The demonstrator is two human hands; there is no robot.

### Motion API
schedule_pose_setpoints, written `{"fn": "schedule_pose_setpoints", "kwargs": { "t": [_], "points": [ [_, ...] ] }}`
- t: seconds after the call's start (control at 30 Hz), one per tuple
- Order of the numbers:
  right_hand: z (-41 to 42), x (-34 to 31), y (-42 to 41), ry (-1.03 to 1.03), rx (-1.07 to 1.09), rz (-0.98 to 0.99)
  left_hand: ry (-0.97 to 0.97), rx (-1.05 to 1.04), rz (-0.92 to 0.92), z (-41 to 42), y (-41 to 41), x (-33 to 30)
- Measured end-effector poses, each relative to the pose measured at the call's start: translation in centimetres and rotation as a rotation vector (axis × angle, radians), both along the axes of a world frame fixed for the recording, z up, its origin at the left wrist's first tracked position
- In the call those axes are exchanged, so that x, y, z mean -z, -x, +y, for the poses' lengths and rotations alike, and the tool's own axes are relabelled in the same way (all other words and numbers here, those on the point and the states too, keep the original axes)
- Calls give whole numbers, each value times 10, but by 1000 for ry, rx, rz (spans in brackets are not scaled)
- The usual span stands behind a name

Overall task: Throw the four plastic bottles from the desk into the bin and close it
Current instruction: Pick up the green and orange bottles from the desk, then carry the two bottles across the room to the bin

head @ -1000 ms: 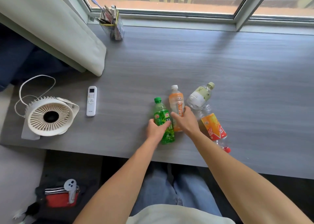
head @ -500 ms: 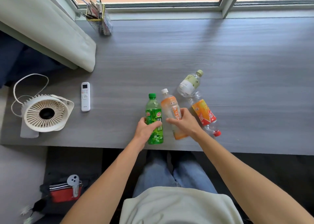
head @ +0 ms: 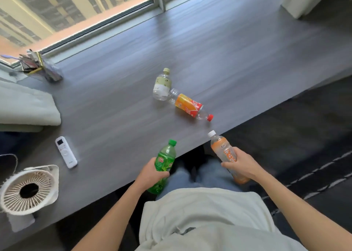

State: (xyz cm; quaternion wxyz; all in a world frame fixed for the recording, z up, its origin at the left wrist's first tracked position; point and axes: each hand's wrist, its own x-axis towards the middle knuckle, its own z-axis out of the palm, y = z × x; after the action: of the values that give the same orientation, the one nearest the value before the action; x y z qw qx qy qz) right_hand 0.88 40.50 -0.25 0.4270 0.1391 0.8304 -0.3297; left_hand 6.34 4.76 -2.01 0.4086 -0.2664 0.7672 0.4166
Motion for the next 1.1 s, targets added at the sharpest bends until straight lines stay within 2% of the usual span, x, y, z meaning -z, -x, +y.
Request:
{"fn": "schedule_pose_setpoints", "kwargs": {
  "t": [0.17,0.3,0.5,0.7,0.8,0.9,1.1],
  "points": [
    [41,5,-82,-91,334,-51,40,340,-40,23,27,5],
    [69,7,-148,-115,645,-72,87,600,-27,71,59,3],
    [93,18,-237,-71,1103,-120,68,914,26,190,103,0],
    [136,-5,-283,77,1520,-131,65,1054,34,326,127,0],
    [177,-11,-293,137,1578,-134,84,1108,27,377,134,0],
    [223,2,-293,116,1610,-158,114,1117,23,412,140,-2],
    [328,21,-238,54,1569,-96,151,1044,-39,447,161,2]
  ]
}}
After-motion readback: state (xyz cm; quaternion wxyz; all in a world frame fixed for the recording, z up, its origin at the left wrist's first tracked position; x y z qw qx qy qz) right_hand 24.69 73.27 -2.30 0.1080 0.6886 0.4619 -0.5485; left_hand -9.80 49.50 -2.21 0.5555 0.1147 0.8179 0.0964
